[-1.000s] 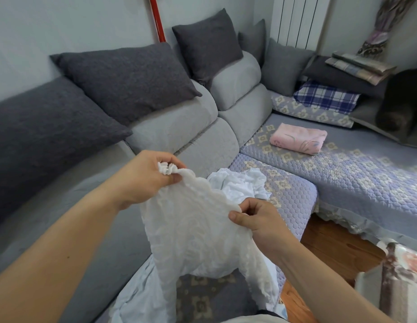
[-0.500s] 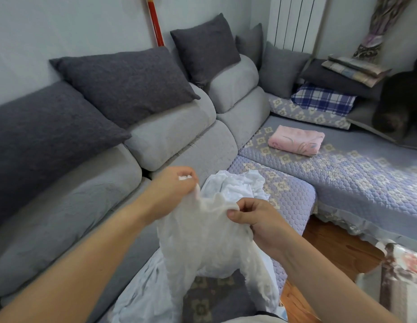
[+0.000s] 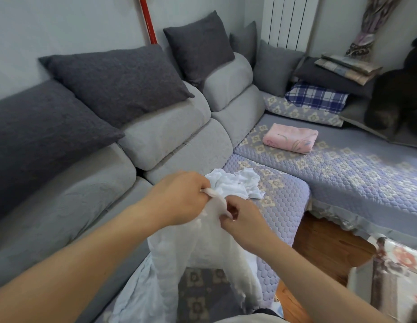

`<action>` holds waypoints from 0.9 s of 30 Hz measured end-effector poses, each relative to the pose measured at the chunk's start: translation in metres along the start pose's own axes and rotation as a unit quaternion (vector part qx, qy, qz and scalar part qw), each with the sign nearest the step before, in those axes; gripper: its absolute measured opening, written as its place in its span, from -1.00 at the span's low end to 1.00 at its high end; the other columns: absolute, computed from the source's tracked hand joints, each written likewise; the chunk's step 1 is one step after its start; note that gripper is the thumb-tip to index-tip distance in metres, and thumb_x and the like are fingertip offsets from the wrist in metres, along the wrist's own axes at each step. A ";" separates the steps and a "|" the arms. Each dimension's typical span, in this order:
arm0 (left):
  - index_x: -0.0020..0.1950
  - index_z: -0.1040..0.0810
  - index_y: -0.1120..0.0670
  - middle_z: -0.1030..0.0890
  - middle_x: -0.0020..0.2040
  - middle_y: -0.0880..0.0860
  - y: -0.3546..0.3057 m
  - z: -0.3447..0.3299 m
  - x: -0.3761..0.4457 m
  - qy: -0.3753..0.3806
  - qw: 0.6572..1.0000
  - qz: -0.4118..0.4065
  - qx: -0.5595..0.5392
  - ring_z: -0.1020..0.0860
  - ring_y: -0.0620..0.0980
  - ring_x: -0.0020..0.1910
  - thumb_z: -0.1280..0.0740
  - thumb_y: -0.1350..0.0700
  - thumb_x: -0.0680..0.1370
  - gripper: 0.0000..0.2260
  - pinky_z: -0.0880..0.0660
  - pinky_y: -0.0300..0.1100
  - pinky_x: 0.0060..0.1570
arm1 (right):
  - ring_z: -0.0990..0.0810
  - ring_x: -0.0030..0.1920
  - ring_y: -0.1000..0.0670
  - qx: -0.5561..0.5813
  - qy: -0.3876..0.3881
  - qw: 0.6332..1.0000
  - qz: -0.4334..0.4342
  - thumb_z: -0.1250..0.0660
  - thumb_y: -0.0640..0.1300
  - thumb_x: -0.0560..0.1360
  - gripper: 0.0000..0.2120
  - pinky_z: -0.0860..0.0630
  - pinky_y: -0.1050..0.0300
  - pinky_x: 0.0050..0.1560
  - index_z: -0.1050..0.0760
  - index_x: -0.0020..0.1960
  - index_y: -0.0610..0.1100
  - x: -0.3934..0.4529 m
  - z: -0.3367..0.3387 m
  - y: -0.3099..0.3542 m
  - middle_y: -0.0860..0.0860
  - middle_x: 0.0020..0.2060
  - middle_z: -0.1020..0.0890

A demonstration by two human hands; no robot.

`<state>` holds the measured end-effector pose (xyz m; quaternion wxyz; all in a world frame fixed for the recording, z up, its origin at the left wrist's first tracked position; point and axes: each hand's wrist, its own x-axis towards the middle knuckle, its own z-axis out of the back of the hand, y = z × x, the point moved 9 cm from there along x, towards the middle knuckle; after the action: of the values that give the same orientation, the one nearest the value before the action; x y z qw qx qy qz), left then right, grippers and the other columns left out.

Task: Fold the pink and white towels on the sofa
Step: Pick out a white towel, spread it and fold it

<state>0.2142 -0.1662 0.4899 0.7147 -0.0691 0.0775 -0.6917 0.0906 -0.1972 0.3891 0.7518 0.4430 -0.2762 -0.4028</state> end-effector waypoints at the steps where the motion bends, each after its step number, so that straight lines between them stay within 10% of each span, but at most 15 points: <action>1: -0.30 -0.46 0.06 -0.55 -0.37 -0.03 0.000 0.006 0.001 -0.015 1.000 0.001 -0.011 -0.49 -0.06 -0.34 -0.25 -0.05 0.59 -0.70 -0.29 -0.14 -0.42 | -0.42 -0.31 0.14 0.008 -0.022 1.000 -0.006 -0.31 -0.25 0.39 -0.68 -0.35 0.25 -0.27 -0.43 -0.29 0.19 -0.003 0.001 -0.008 0.21 -0.34 -0.50; 10: -0.31 -0.49 0.05 -0.48 -0.52 -0.17 0.020 0.052 0.016 -0.045 0.993 0.014 -0.104 -0.43 -0.26 -0.52 -0.34 -0.08 0.59 -0.67 -0.26 -0.27 -0.50 | -0.62 -0.07 0.17 0.131 -0.103 0.985 -0.031 -0.40 -0.11 0.51 -0.79 -0.51 0.33 -0.12 -0.54 0.05 0.17 -0.010 0.018 -0.021 0.22 -0.09 -0.64; 20: -0.22 -0.65 0.16 -0.66 -0.29 0.12 0.017 0.131 0.033 -0.114 0.991 0.042 -0.058 -0.61 0.08 -0.28 -0.37 -0.08 0.55 -0.67 -0.57 0.02 -0.22 | -0.44 0.18 0.29 0.088 -0.047 0.995 0.014 -0.43 0.40 0.28 -0.22 -0.50 0.25 0.10 -0.13 0.39 0.39 0.010 -0.020 0.037 0.39 0.18 -0.33; 27: -0.12 -0.69 -0.24 -0.67 -0.17 -0.34 0.000 0.203 0.016 -0.101 0.991 -0.065 -0.053 -0.61 -0.37 -0.15 -0.40 0.01 0.58 -0.84 -0.43 -0.41 -0.16 | -0.61 0.08 0.14 0.150 -0.082 0.979 0.108 -0.42 -0.15 0.53 -0.69 -0.55 0.05 0.17 -0.55 0.25 0.03 0.075 0.049 0.132 0.13 0.07 -0.65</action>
<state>0.2564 -0.1843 0.6881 0.6674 -0.1816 0.0368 -0.7213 0.1399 -0.2456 0.5330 0.6909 0.4832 -0.4405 -0.3085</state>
